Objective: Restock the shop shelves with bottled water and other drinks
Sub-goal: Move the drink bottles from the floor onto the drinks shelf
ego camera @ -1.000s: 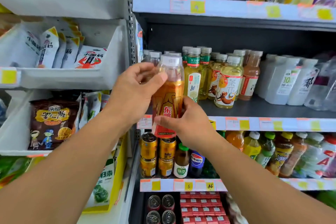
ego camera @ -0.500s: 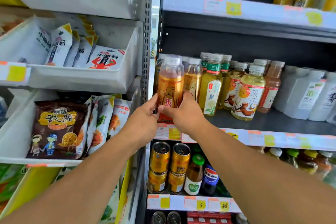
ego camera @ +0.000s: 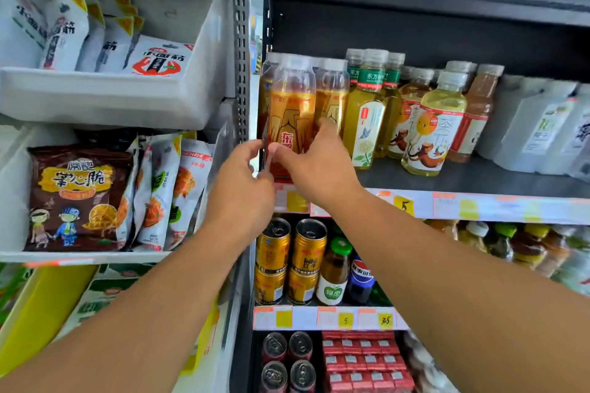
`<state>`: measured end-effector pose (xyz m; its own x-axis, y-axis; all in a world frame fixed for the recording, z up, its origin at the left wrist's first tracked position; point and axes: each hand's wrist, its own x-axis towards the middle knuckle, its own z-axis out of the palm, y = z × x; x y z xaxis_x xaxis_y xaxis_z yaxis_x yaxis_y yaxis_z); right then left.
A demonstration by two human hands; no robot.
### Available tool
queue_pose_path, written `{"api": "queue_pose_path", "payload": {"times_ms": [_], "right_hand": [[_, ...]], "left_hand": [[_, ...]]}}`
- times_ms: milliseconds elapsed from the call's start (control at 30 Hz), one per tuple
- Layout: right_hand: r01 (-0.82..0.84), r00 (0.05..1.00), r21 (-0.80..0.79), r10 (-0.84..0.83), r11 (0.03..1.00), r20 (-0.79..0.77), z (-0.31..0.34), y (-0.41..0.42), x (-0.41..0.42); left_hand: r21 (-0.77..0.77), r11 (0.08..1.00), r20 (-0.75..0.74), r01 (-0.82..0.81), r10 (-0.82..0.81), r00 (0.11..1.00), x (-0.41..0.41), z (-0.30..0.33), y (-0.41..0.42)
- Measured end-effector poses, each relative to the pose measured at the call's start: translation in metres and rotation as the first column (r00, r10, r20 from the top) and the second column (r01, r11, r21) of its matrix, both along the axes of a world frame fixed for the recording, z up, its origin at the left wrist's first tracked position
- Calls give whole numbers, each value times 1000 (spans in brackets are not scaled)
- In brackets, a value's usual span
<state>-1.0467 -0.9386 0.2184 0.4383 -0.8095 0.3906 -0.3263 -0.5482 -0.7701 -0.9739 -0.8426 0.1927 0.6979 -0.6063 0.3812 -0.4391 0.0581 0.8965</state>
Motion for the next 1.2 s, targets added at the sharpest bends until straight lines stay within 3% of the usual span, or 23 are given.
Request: {"api": "queue_pose_path", "payload": {"times_ms": [67,133,267,367,467,633,833,1033,1200], "right_hand": [[106,988,-165,-85,981,132,-6,15,-14],[93,988,-257,-57,962,144,-21,29,-33],[-72,977,-111,48,991,-207,-89,42,-75],[-102,836,55,115,993,-537,-168,38,-108],[-77,653,237,228,969,-722,-256,37,-135],[-18,518,412,361,911,-775,-372,49,-148],[-49,376,417,404,908,-834,-462,58,-134],[-136,363,331,358,934,-860,-483,60,-129],[-183,378,353,397,918,-837,-454,48,-127]], "left_hand": [[-83,987,98,-139,147,984,-15,-11,7],[-105,984,156,-145,160,975,-32,-31,16],[130,992,32,5,-9,999,-60,-98,32],[441,892,-50,97,-83,995,-75,-163,43],[644,757,-80,113,-80,994,-89,-221,55],[700,694,-186,170,-53,981,-101,-301,66],[754,633,-189,174,-45,981,-112,-372,74],[783,593,-218,186,-18,976,-114,-399,83],[778,607,-230,160,38,972,-101,-392,79]]}}
